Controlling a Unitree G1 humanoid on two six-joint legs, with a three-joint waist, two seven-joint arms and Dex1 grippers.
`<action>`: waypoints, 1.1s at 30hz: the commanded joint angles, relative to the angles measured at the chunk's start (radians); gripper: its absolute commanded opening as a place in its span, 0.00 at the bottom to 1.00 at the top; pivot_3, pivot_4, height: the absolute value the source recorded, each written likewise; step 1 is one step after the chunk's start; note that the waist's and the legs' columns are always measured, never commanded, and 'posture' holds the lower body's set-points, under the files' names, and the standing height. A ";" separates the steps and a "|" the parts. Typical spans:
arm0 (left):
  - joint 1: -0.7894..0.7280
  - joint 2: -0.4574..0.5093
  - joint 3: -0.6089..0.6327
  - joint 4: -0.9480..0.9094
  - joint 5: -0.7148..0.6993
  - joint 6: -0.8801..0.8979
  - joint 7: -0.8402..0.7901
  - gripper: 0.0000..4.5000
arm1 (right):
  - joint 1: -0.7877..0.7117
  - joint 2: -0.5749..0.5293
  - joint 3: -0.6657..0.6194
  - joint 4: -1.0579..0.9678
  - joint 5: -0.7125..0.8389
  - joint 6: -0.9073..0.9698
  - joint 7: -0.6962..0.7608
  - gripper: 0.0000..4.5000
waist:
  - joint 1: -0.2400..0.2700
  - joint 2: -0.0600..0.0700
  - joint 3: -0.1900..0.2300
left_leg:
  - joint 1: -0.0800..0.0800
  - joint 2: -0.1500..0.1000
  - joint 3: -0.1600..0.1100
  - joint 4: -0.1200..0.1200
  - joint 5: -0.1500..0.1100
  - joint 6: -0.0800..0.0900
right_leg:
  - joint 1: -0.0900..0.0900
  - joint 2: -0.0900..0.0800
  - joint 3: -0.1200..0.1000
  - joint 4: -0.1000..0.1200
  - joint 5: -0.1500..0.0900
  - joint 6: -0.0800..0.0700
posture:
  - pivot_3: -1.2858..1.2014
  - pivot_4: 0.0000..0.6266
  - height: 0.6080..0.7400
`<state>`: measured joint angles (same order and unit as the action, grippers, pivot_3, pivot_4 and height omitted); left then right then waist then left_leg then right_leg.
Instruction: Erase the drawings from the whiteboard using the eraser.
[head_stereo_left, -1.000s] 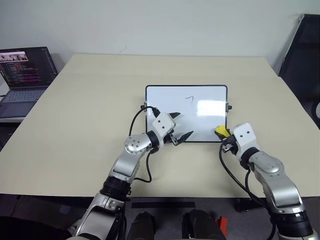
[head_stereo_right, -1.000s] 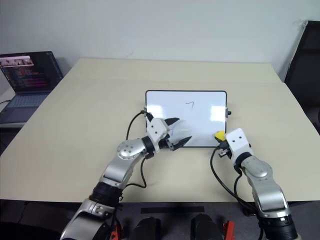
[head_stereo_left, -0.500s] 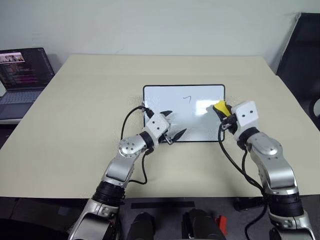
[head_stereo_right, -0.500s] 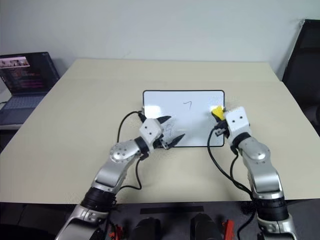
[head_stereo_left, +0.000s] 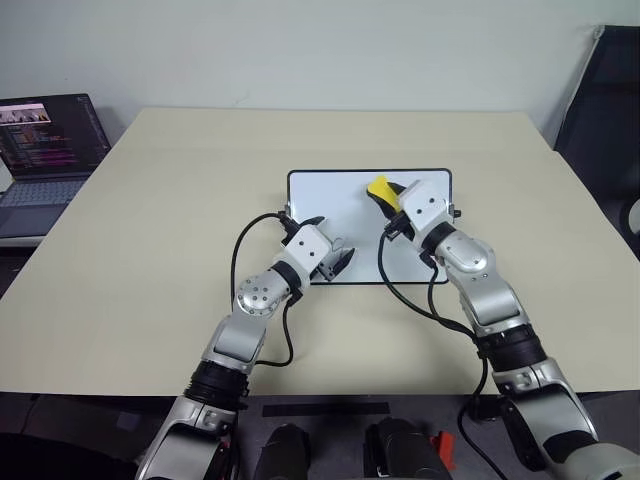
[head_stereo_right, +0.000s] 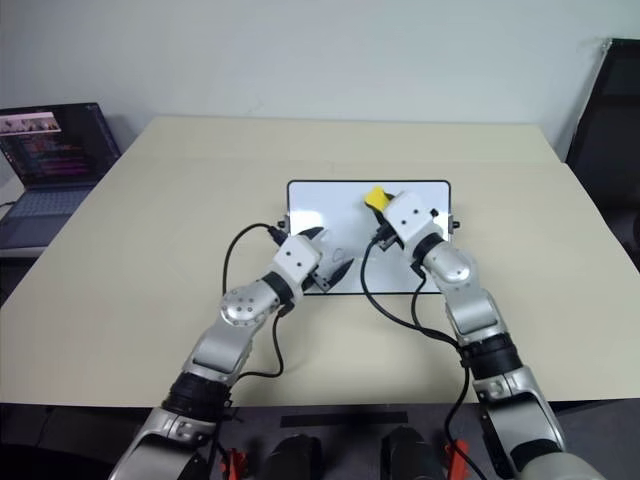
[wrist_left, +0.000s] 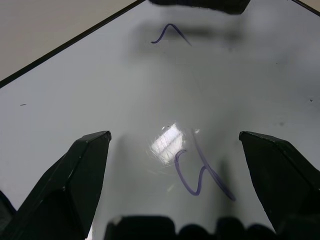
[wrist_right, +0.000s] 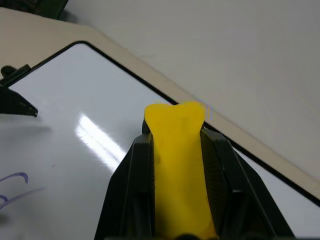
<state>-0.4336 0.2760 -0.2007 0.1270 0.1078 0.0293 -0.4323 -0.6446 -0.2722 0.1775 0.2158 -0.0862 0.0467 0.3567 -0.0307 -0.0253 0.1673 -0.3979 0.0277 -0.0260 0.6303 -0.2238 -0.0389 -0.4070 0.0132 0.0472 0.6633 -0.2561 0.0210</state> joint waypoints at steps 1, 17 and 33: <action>-0.030 0.003 0.013 -0.010 -0.006 -0.032 -0.005 1.00 | -0.072 0.013 -0.016 0.058 -0.005 -0.043 -0.008 0.21 | 0.000 0.000 0.000 | 0.000 0.000 0.000 0.000 0.000 0.000 | 0.000 0.000 0.000 0.000 0.000 0.000 | 0.52 0.24 1.00; -0.050 -0.005 0.011 0.004 -0.011 -0.032 -0.014 1.00 | -0.067 0.002 0.008 0.136 -0.026 -0.011 0.071 0.21 | 0.000 0.000 0.000 | 0.000 0.000 0.000 0.000 0.000 0.000 | 0.000 0.000 0.000 0.001 0.001 -0.001 | 0.52 0.24 1.00; -0.075 -0.029 0.000 0.043 -0.012 -0.054 -0.025 1.00 | 0.043 -0.048 -0.057 -0.042 -0.001 0.129 0.066 0.21 | 0.001 0.000 0.000 | 0.004 0.000 0.000 0.002 0.001 0.000 | 0.003 0.000 0.000 0.002 0.001 -0.001 | 0.52 0.24 1.00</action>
<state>-0.4802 0.2572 -0.1997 0.1792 0.1028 0.0081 -0.4522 -0.5659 -0.3223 0.1675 0.1586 -0.0933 0.1794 0.4644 -0.0296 -0.0255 0.1668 -0.3941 0.0277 -0.0257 0.6318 -0.2233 -0.0384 -0.4042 0.0134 0.0476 0.6657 -0.2550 0.0203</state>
